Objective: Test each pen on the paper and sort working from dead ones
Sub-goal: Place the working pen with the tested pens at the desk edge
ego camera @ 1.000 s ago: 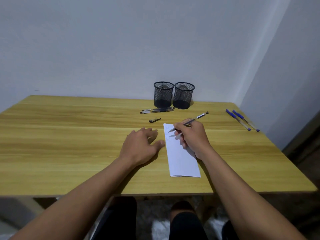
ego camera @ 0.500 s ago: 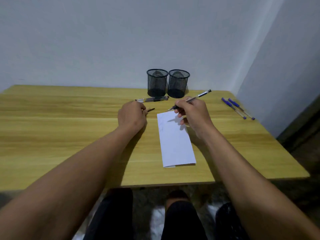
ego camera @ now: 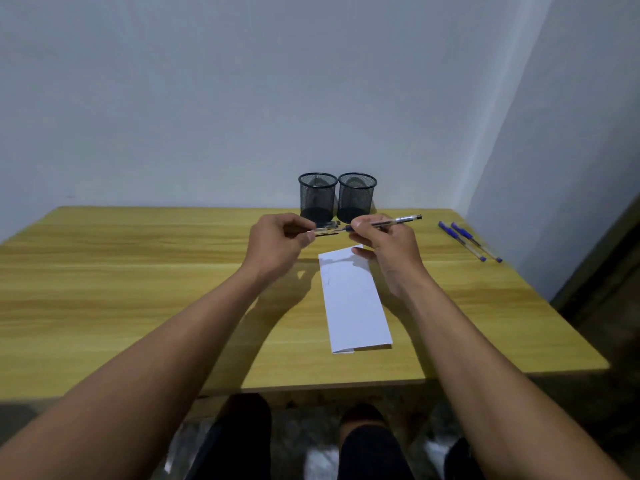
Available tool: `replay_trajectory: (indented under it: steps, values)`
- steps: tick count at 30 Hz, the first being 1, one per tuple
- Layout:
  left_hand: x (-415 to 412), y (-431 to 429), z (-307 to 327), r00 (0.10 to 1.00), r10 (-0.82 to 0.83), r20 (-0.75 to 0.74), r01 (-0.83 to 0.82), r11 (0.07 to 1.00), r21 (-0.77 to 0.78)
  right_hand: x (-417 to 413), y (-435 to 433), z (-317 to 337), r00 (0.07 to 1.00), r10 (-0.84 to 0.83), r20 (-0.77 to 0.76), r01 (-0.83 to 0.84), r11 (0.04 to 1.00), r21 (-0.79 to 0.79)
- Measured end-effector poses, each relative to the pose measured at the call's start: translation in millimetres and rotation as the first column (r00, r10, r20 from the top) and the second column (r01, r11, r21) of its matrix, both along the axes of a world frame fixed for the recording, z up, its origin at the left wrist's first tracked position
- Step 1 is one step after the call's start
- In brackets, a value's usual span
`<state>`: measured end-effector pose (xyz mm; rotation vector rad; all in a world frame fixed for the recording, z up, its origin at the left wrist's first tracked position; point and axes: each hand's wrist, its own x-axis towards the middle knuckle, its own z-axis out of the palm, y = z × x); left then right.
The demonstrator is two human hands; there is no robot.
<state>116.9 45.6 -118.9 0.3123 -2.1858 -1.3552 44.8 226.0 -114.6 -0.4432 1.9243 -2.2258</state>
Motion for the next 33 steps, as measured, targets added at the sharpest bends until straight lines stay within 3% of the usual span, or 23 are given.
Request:
replay_trajectory:
  steps: [6, 11, 16, 21, 26, 29, 33]
  values:
    - [3.0, 15.6, 16.5, 0.991, -0.125, -0.038, 0.128, 0.987, 0.097, 5.6, 5.4, 10.0, 0.998, 0.064, 0.002, -0.064, 0.998, -0.027]
    - [6.4, 29.5, 24.6, 0.977, -0.195, -0.082, 0.211, 0.905, 0.370, 9.4, 10.4, 17.6, 0.993, 0.103, 0.064, -0.096, 0.989, -0.109]
    - [7.7, 33.9, 28.0, 0.972, -0.213, -0.100, 0.233, 0.812, 0.535, 13.0, 8.9, 19.7, 0.991, 0.101, 0.088, -0.087, 0.984, -0.157]
    - [9.8, 35.0, 30.9, 0.972, -0.209, -0.104, 0.231, 0.808, 0.541, 14.9, 6.1, 20.5, 0.990, 0.114, 0.079, -0.101, 0.983, -0.152]
    - [9.7, 30.9, 34.0, 0.978, -0.190, -0.089, 0.209, 0.848, 0.487, 11.7, 12.6, 33.0, 0.979, 0.188, 0.074, -0.184, 0.982, -0.050]
    - [8.5, 25.3, 37.0, 0.984, -0.150, -0.097, 0.178, 0.845, 0.504, 5.6, 25.8, 44.5, 0.988, 0.142, 0.058, -0.140, 0.989, -0.049]
    - [7.2, 21.8, 38.0, 0.985, -0.141, -0.096, 0.170, 0.858, 0.485, -1.5, 41.8, 56.7, 0.979, 0.107, -0.172, -0.064, 0.970, 0.235]
